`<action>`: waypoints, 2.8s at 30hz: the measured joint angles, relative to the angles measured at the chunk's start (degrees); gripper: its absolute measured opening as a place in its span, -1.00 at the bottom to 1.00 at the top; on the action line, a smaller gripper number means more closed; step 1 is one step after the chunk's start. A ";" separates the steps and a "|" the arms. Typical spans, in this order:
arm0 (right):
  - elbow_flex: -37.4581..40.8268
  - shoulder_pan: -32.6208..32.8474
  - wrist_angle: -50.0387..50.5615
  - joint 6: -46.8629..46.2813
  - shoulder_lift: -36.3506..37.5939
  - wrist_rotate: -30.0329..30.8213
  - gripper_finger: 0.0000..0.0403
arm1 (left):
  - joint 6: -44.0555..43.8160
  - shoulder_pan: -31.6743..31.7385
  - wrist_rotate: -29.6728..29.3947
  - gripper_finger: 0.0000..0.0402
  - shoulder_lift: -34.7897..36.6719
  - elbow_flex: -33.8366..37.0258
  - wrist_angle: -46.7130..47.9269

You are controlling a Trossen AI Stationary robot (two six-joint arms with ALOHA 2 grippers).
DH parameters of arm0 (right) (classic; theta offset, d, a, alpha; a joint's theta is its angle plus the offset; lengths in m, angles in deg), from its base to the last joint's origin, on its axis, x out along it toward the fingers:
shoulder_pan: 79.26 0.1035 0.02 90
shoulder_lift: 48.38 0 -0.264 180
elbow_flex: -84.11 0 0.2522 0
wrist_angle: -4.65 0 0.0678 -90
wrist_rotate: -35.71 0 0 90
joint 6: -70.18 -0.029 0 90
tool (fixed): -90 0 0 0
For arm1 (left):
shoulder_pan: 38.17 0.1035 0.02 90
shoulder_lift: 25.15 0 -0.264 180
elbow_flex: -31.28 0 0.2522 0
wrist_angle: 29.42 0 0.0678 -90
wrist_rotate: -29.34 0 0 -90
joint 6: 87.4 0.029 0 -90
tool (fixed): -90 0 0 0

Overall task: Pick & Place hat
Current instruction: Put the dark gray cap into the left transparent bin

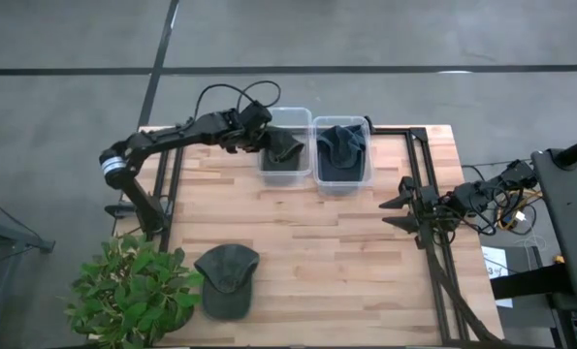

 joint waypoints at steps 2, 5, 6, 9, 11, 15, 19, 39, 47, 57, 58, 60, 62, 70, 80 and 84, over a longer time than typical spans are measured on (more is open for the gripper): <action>-0.01 0.00 0.00 -0.02 0.00 0.00 -0.12 | 0.55 0.02 0.01 -0.33 0.94 -0.55 -0.08; 0.01 0.00 0.02 -0.13 0.00 0.00 -0.12 | 0.79 0.02 0.19 -0.33 2.45 -2.11 -0.04; -0.01 0.00 0.04 -0.26 0.00 0.00 -0.12 | 1.47 -0.21 0.79 -0.33 3.08 -2.72 -0.15; -0.01 0.00 0.15 -0.26 0.02 0.00 -0.12 | 4.97 -2.21 3.65 -0.33 5.16 -4.40 -0.56; -0.01 0.00 0.22 -0.26 0.02 0.00 -0.11 | 6.72 -4.83 5.51 -0.33 6.48 -5.09 -0.48; -0.01 0.00 0.48 -0.20 0.04 0.00 -0.11 | 7.45 -11.70 6.21 -0.33 9.41 -5.55 -0.31; -0.01 -0.02 0.52 -0.20 0.03 -0.01 -0.11 | 7.14 -19.12 4.60 -0.33 11.91 -5.91 -0.42; -0.01 -0.01 0.95 0.00 -0.15 -0.23 -0.10 | -19.58 -33.08 3.67 -0.33 8.38 0.91 28.31; -0.01 0.00 0.98 -0.02 -0.15 -1.25 -0.13 | -27.23 -35.37 8.90 -0.33 9.34 12.21 34.84; -0.01 0.00 1.44 -0.24 -0.11 -1.29 -0.12 | -42.85 -45.86 18.41 -0.33 9.43 17.60 33.77; -0.01 0.00 1.46 -0.24 -0.11 -1.29 -0.12 | -44.45 -47.08 18.54 -0.33 9.45 17.44 33.45; -0.01 0.00 1.47 -0.22 -0.11 -1.29 -0.11 | -46.57 -49.48 18.62 -0.33 9.45 17.39 32.50; -0.01 0.00 1.49 -0.17 -0.11 -1.29 -0.11 | -48.02 -51.61 18.64 -0.33 9.45 17.54 31.05; -0.01 -0.02 1.86 -0.01 -0.11 -1.29 -0.11 | -57.22 -57.22 18.48 -0.33 9.47 17.79 30.30; -0.01 -0.02 1.84 0.21 -0.11 -1.52 -0.11 | -64.51 -60.85 15.44 -0.33 9.45 19.35 25.90; -0.01 -0.02 1.84 0.48 -0.11 -1.53 -0.11 | -65.27 -61.06 15.80 -0.33 9.45 22.56 21.74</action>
